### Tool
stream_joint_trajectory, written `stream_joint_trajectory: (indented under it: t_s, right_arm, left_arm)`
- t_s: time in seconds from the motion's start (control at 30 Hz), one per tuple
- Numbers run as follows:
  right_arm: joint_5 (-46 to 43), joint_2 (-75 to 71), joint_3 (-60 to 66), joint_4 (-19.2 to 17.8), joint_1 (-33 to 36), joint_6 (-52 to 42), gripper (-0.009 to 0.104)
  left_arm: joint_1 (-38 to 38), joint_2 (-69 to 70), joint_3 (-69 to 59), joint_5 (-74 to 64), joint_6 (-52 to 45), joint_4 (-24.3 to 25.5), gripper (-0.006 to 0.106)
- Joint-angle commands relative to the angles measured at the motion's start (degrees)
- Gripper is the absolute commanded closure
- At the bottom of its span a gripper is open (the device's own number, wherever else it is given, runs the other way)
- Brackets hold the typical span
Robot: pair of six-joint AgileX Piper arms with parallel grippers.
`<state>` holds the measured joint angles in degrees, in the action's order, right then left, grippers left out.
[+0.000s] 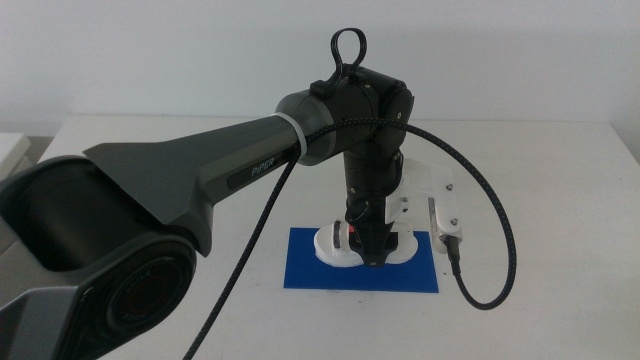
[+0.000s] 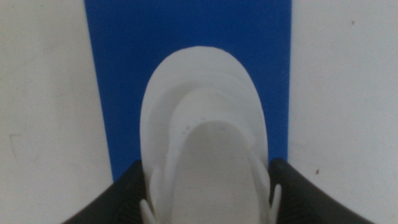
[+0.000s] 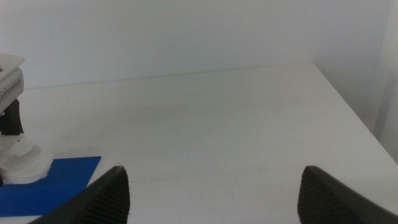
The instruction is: Use one arm to grab the shoe from the table and place it on the mat.
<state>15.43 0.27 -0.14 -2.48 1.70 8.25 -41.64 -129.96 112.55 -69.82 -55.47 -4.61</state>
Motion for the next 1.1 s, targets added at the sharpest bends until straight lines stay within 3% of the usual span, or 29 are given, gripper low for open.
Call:
stream_joint_trajectory:
  t_s: [0.0, 0.4, 0.53, 0.67, 0.7, 0.87, 1.07]
  right_arm:
    - [-0.38, -0.27, 0.14, -0.35, -0.12, -0.35, 0.016]
    - [-0.38, -0.27, 0.14, -0.35, -0.12, -0.35, 0.016]
    - [-0.38, -0.27, 0.14, -0.35, -0.12, -0.35, 0.016]
    - [-0.38, -0.27, 0.14, -0.35, -0.12, -0.35, 0.016]
    - [-0.38, -0.27, 0.14, -0.35, -0.12, -0.35, 0.016]
    - [-0.38, -0.27, 0.14, -0.35, -0.12, -0.35, 0.016]
    - [-0.38, -0.27, 0.14, -0.35, -0.12, -0.35, 0.016]
  left_arm:
    - [-0.02, -0.19, 0.23, -0.14, 0.47, 0.61, 0.102]
    - [-0.02, -2.92, 0.23, -0.14, 0.47, 2.39, 0.098]
    - [-0.02, -2.92, 0.23, -0.14, 1.69, 3.77, 0.081]
    - [-0.02, -2.92, 0.23, -0.14, 1.69, 3.01, 0.051]
    - [-0.02, -2.92, 0.23, -0.14, 1.69, 3.01, 0.038]
    - [-0.02, -2.81, 0.23, -0.14, 1.69, 3.12, 0.006]
    - [-0.02, 1.0, 0.23, -0.14, 6.34, 4.61, 0.007]
